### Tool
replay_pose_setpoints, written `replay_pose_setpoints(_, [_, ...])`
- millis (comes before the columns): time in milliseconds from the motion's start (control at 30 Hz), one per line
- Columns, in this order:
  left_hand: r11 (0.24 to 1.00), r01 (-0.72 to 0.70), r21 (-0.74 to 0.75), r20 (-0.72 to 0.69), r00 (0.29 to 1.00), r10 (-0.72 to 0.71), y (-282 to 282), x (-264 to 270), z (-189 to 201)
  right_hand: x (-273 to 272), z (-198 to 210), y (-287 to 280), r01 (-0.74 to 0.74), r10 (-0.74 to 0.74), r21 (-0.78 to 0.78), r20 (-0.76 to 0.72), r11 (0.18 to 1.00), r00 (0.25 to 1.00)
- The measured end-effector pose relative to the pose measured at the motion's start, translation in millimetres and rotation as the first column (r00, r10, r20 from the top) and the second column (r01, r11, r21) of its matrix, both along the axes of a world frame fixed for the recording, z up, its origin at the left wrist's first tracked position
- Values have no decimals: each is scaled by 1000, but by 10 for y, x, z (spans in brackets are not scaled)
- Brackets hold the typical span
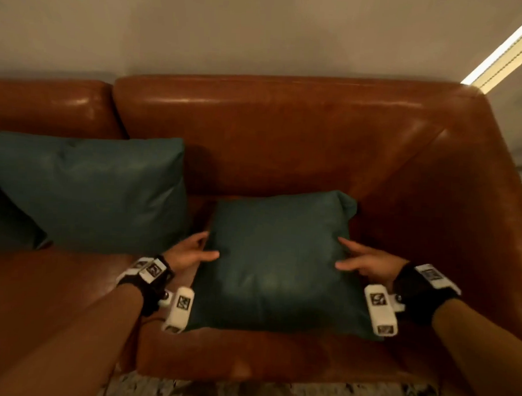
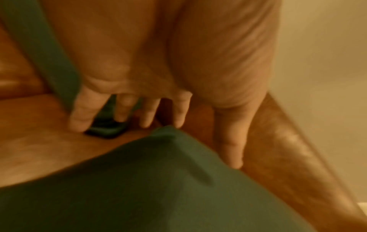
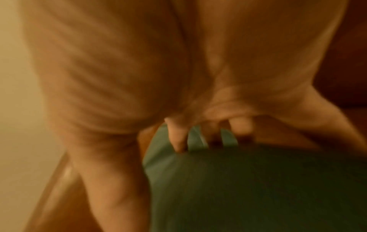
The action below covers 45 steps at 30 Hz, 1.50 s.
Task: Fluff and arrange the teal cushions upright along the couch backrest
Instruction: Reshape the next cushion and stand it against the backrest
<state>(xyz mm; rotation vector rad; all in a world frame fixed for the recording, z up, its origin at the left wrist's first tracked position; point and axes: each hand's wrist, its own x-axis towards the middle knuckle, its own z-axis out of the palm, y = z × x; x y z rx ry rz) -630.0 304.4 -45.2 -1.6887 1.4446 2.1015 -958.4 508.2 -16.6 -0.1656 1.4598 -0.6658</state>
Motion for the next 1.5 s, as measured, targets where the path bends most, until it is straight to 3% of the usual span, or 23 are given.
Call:
replay_pose_setpoints(67, [997, 62, 41, 6, 998, -63, 223, 174, -213, 192, -65, 94, -38, 38, 0, -91, 999, 995])
replay_pose_setpoints(133, [991, -56, 119, 53, 997, 50, 389, 364, -413, 299, -128, 111, -29, 15, -58, -221, 998, 975])
replay_pose_setpoints(233, [978, -204, 42, 121, 973, 197, 468, 646, -579, 389, -170, -75, -63, -15, -178, -404, 982, 915])
replay_pose_setpoints(333, [941, -333, 64, 129, 938, 323, 401, 904, -443, 359, -43, -447, 3, -128, -293, -408, 956, 904])
replay_pose_setpoints(400, [925, -379, 38, 49, 925, 377, 258, 927, -235, 206, 134, -671, 77, -207, -312, -408, 947, 889])
replay_pose_setpoints(433, [914, -406, -11, -9, 914, 406, 163, 898, -87, 112, 224, -741, 141, -262, -323, -370, 936, 891])
replay_pose_setpoints(500, [868, -492, -70, -140, 866, 479, -29, 827, 105, -1, 440, -809, 319, -388, -347, -150, 882, 910])
replay_pose_setpoints(567, [832, -542, -119, -273, 823, 498, -197, 725, 226, 3, 618, -801, 477, -471, -364, 111, 800, 875])
replay_pose_setpoints(600, [809, -570, -145, -311, 802, 510, -265, 661, 270, 17, 668, -791, 509, -482, -387, 172, 769, 859])
replay_pose_setpoints(733, [709, -690, -147, -420, 692, 587, -503, 463, 332, 142, 614, -777, 514, -485, -490, 198, 704, 852])
replay_pose_setpoints(800, [701, -706, -97, -427, 666, 612, -516, 439, 246, 131, 417, -713, 497, -466, -509, 198, 703, 862])
replay_pose_setpoints(900, [788, -579, -209, -219, 813, 539, -368, 408, 57, 191, 159, -606, 418, -420, -537, 125, 733, 899])
replay_pose_setpoints(1000, [846, -476, -239, -90, 879, 469, -291, 312, -86, 299, 53, -590, 317, -421, -529, -86, 787, 903])
replay_pose_setpoints(1100, [820, -488, -297, -179, 872, 455, -364, 22, 49, 241, 140, -643, 361, -494, -495, -168, 791, 853])
replay_pose_setpoints(1167, [756, -526, -389, -243, 850, 466, -488, -147, 178, 124, 228, -663, 449, -546, -476, -81, 756, 834])
replay_pose_setpoints(1233, [727, -608, -319, -369, 786, 495, -610, -248, 233, 27, 233, -592, 571, -618, -483, 77, 664, 783])
replay_pose_setpoints(1300, [762, -601, -242, -413, 775, 479, -642, -264, 143, -3, 109, -463, 610, -666, -497, 84, 617, 741])
replay_pose_setpoints(1400, [886, -342, -315, -241, 931, 274, -580, -227, -133, 71, -206, -375, 447, -519, -396, -95, 802, 849])
replay_pose_setpoints(1500, [918, -125, -376, -67, 992, 107, -613, -212, -367, 63, -499, -370, 354, -396, -264, -129, 897, 909])
